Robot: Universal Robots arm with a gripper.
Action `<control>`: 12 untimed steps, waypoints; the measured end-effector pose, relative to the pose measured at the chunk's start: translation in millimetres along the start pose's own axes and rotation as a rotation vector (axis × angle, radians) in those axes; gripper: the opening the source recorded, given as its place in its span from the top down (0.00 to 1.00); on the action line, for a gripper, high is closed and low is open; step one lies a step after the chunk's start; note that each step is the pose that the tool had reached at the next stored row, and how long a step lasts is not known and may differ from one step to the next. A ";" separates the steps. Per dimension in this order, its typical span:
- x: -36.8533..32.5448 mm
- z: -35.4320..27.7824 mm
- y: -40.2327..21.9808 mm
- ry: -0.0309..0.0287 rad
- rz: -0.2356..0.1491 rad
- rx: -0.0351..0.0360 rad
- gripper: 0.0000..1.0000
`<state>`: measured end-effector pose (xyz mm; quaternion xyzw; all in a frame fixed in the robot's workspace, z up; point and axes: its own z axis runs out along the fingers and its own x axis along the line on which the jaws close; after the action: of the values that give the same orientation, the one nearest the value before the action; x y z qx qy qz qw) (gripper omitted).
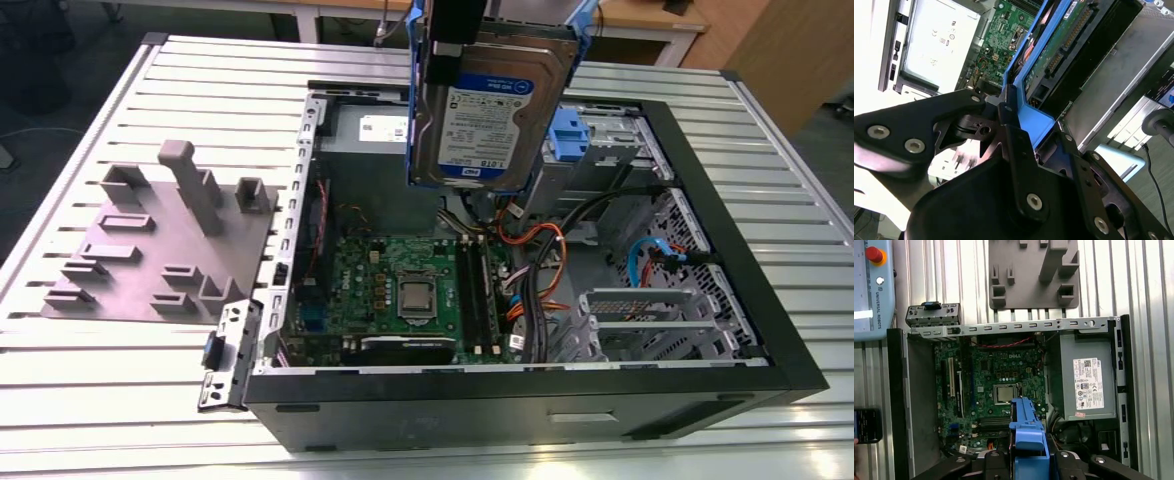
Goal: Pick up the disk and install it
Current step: 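Insert the disk into the insertion slot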
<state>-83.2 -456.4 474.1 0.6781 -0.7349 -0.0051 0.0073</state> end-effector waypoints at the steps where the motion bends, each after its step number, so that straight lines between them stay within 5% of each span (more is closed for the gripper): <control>1: 0.0 0.0 0.0 0.0000 0.000 0.0000 0.64; 12: -0.3 -0.1 -5.2 0.0000 0.000 -0.0002 0.64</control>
<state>-78.0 -456.5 474.1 0.6782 -0.7349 -0.0052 0.0074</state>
